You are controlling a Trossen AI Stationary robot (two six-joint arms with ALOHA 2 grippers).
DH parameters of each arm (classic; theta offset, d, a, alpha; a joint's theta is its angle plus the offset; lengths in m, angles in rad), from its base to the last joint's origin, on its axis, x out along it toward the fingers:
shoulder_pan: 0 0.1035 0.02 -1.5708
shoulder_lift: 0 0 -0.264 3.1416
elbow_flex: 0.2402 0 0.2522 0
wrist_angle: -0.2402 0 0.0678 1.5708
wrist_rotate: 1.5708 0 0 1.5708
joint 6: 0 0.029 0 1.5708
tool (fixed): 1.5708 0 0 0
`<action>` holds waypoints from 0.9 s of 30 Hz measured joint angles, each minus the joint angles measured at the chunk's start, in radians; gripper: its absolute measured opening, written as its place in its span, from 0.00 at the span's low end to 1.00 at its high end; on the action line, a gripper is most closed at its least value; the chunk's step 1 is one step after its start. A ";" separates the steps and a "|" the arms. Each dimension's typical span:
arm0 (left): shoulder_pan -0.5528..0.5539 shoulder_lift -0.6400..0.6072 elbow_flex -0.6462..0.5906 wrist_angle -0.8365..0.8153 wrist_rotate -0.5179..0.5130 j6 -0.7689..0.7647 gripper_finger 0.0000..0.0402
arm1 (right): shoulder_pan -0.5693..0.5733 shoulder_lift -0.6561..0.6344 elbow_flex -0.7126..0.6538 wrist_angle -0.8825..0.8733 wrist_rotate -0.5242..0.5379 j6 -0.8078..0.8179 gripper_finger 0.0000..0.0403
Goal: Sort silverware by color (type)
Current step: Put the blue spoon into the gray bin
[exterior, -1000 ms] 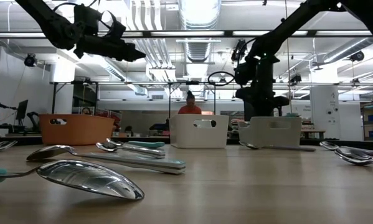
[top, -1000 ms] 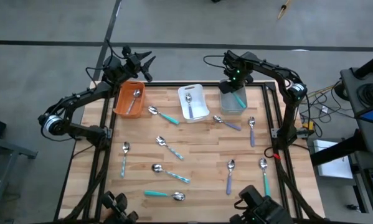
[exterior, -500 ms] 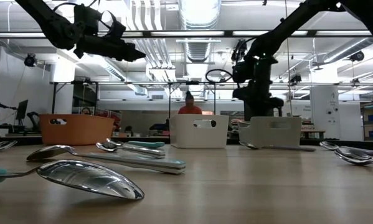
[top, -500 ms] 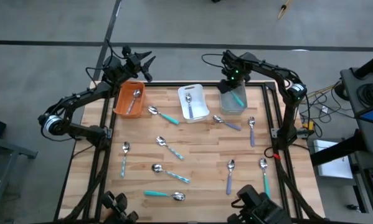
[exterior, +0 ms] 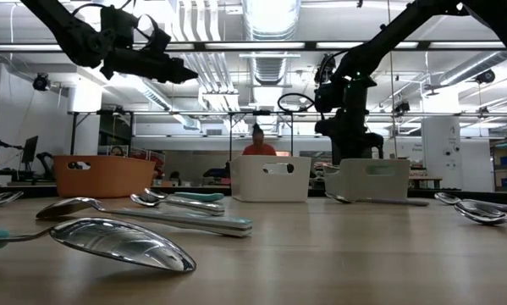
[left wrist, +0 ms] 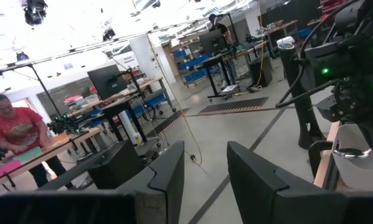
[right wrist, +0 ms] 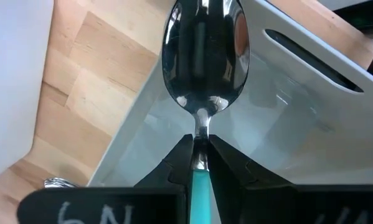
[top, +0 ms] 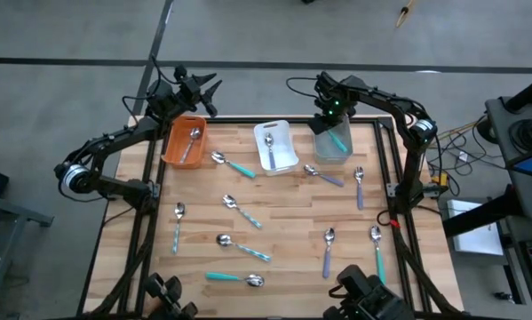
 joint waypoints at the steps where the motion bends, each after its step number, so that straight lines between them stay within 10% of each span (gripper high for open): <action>1: 0.000 0.000 0.000 0.000 0.000 -0.008 0.26 | 0.000 0.000 0.000 0.000 0.000 0.000 0.08; 27: -0.002 0.000 0.000 -0.008 0.155 -0.340 0.26 | 0.000 0.000 0.000 -0.046 0.000 0.015 0.08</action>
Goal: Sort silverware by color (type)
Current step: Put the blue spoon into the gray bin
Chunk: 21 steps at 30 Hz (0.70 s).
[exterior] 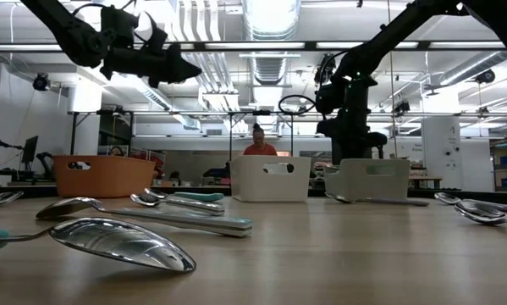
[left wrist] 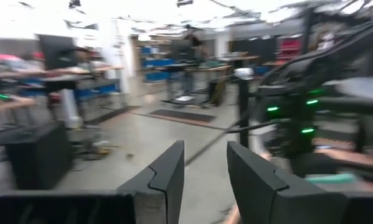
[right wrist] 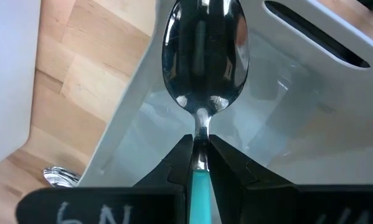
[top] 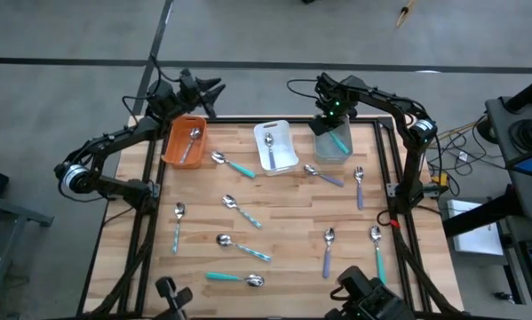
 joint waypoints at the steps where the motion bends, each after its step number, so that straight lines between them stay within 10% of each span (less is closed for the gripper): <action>1: -0.001 0.000 0.000 0.000 0.026 -0.019 0.26 | 0.000 0.000 0.000 -0.001 0.000 0.000 0.08; 21: -0.032 0.000 0.000 0.000 0.142 -0.077 0.26 | 0.000 0.000 0.000 -0.039 0.000 -0.010 0.08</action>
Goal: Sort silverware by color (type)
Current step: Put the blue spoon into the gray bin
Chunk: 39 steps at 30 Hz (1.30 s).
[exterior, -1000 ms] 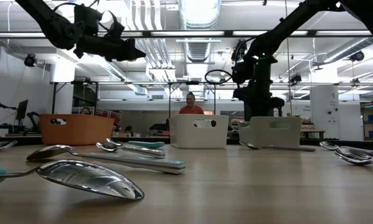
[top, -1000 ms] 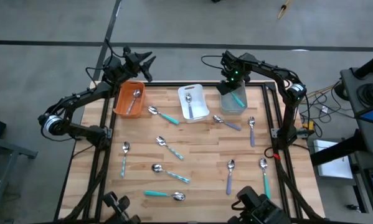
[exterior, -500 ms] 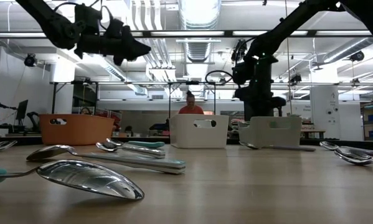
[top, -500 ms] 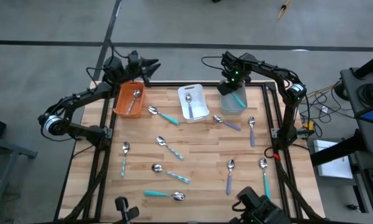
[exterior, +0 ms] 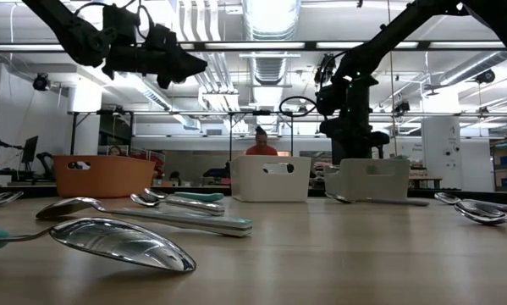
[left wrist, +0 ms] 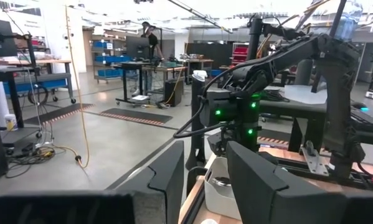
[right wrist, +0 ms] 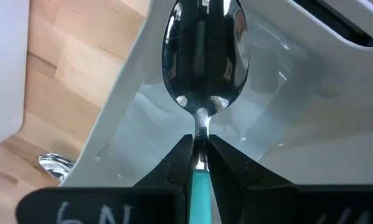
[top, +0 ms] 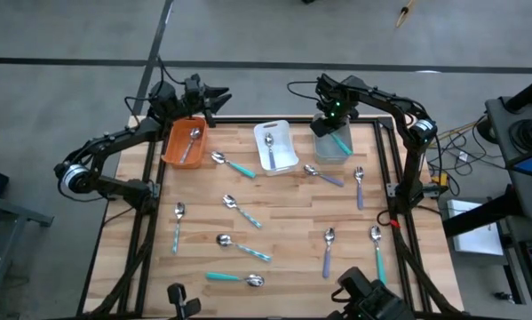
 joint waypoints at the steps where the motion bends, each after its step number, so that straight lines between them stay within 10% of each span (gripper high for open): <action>1: 0.000 0.000 0.000 0.000 0.000 0.002 0.26 | 0.000 0.000 0.000 0.000 0.000 0.000 0.08; 39: 0.000 0.000 0.000 -0.001 0.000 0.017 0.26 | 0.000 0.000 0.000 0.020 -0.010 0.036 0.08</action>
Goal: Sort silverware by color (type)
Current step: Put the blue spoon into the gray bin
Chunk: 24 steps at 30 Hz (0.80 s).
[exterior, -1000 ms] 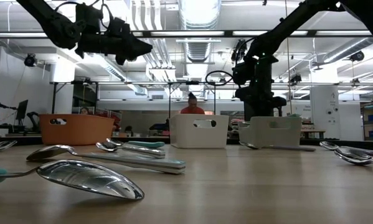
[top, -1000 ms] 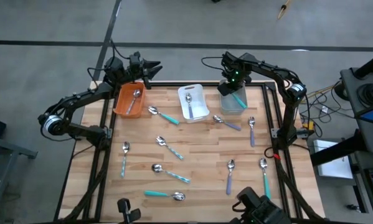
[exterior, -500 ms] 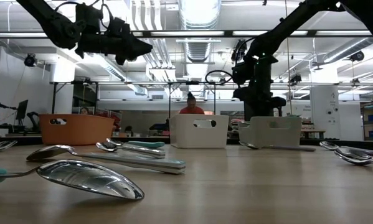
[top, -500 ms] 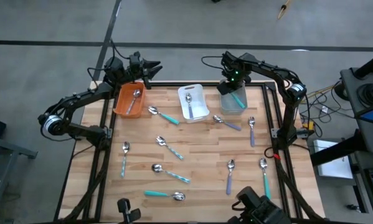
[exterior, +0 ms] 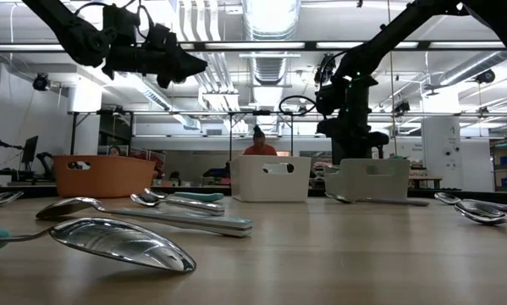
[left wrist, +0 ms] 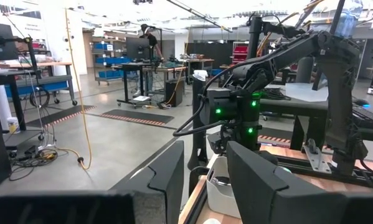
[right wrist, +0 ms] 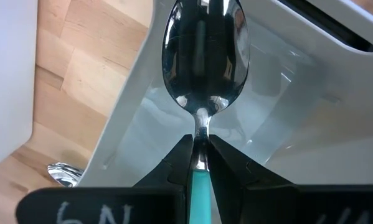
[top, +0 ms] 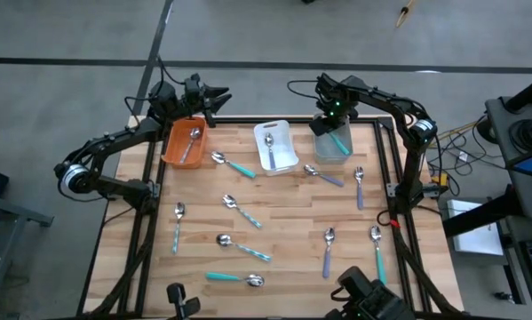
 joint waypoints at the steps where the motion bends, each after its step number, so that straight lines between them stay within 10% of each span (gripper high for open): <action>1: 0.000 0.000 0.000 0.000 0.000 0.000 0.26 | 0.000 0.000 0.000 0.000 0.000 0.000 0.08; 24: 0.000 0.000 0.000 -0.017 0.000 0.004 0.26 | 0.000 -0.002 0.000 0.004 0.002 0.026 0.18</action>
